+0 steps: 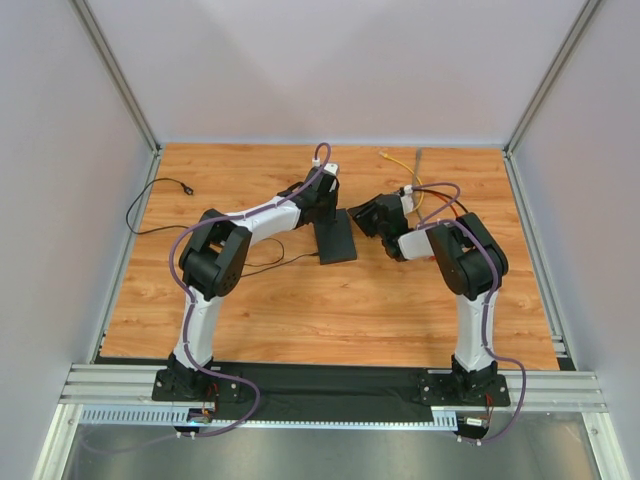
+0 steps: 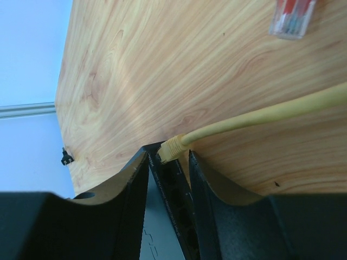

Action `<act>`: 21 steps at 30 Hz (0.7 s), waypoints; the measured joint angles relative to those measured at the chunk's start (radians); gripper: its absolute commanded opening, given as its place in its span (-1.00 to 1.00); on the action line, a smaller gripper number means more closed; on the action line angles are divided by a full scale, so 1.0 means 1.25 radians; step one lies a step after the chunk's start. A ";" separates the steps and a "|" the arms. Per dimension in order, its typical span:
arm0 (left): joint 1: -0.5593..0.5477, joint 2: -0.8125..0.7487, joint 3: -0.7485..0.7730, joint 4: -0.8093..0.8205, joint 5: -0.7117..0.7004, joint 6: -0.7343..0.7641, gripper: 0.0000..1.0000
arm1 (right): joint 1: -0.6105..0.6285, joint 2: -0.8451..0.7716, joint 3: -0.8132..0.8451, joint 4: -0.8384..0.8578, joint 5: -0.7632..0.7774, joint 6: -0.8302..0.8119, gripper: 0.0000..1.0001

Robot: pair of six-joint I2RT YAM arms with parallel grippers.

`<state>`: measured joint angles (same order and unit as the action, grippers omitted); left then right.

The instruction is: Pull the plug from the switch port

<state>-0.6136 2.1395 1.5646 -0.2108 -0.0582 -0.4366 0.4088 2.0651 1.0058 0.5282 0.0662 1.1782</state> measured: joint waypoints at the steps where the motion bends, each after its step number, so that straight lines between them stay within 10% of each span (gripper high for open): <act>1: 0.000 0.000 0.000 0.000 0.000 0.000 -1.00 | 0.000 0.003 0.002 0.002 -0.003 0.002 -0.24; 17: 0.000 0.000 0.002 -0.004 0.000 0.000 -1.00 | -0.002 0.026 0.022 -0.002 -0.013 0.038 -0.47; 21: 0.000 0.005 0.013 -0.018 -0.004 0.000 -1.00 | -0.002 0.035 0.039 -0.013 -0.016 0.045 -0.82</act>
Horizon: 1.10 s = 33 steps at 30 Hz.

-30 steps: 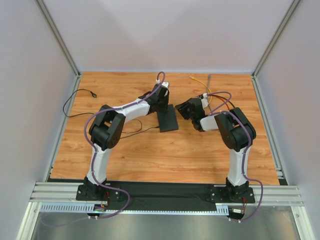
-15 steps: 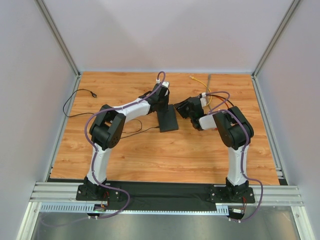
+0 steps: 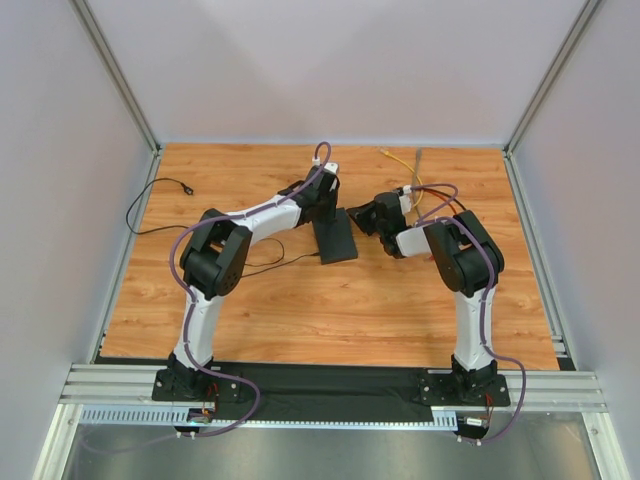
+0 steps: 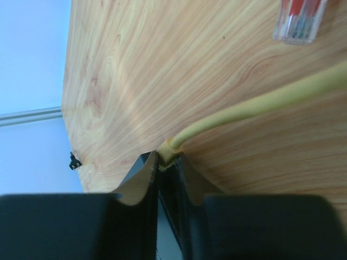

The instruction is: Pull the plug from the switch port

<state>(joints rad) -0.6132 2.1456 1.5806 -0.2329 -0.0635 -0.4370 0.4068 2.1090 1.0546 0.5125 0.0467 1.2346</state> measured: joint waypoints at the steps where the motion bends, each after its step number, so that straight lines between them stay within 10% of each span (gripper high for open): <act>1: 0.000 0.002 0.004 -0.004 -0.001 -0.001 -1.00 | 0.000 0.000 0.001 -0.002 0.000 0.000 -0.87; 33: -0.001 0.029 0.057 -0.056 -0.013 -0.025 -1.00 | -0.037 -0.009 -0.089 0.099 0.046 0.102 -1.00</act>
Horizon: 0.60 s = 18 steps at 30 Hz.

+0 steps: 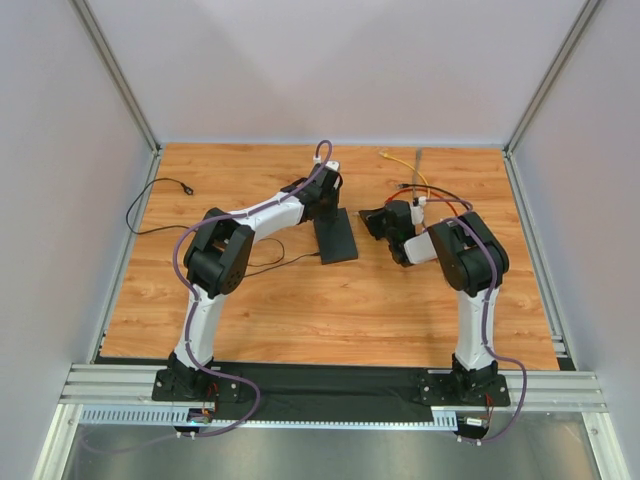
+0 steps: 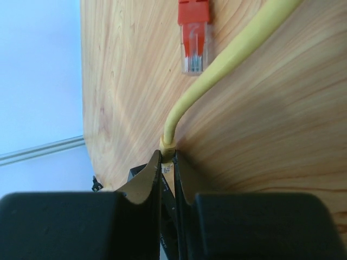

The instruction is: Pull the plug from the switch port

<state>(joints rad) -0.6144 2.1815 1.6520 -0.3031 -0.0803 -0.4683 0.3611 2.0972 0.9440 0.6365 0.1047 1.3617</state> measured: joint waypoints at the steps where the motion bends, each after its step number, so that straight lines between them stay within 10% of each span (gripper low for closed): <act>1: 0.000 0.000 0.000 0.000 0.000 0.000 -1.00 | -0.002 -0.001 -0.003 0.003 0.000 0.001 -1.00; 18: 0.001 -0.021 -0.046 0.051 0.014 0.002 -1.00 | -0.070 -0.352 -0.139 -0.238 0.060 -0.200 -1.00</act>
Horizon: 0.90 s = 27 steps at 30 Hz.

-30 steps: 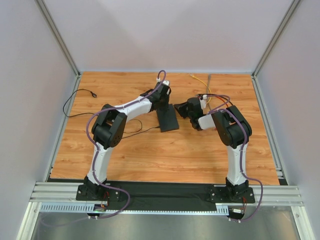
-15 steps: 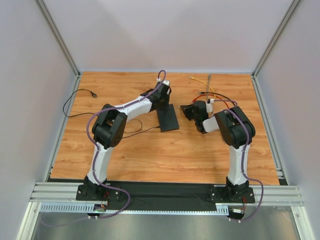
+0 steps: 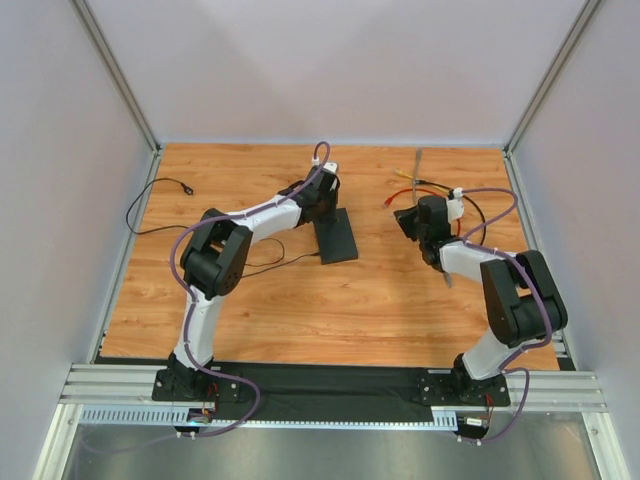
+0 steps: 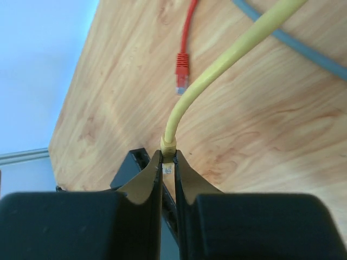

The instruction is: Pull the plug from the switch port

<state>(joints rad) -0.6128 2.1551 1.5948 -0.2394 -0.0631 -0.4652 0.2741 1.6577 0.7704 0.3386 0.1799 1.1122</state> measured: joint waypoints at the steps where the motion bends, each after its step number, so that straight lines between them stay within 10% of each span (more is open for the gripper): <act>1: 0.000 -0.002 -0.003 0.002 0.002 0.000 -1.00 | -0.009 -0.013 -0.002 -0.015 -0.008 -0.007 -0.99; 12: -0.001 -0.106 -0.166 0.067 0.020 0.015 -1.00 | -0.060 -0.208 -0.128 -0.266 -0.045 -0.110 -0.88; 17: -0.001 -0.158 -0.242 0.089 0.032 0.021 -1.00 | -0.109 -0.262 -0.136 -0.367 -0.022 -0.175 -0.11; 27: -0.001 -0.277 -0.377 0.152 0.038 0.019 -0.84 | -0.087 -0.348 -0.132 -0.544 -0.011 -0.300 0.08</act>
<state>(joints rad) -0.6144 1.8084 1.1240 -0.0490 -0.0162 -0.4412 0.1658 1.2224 0.6048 -0.3408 0.1665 0.7376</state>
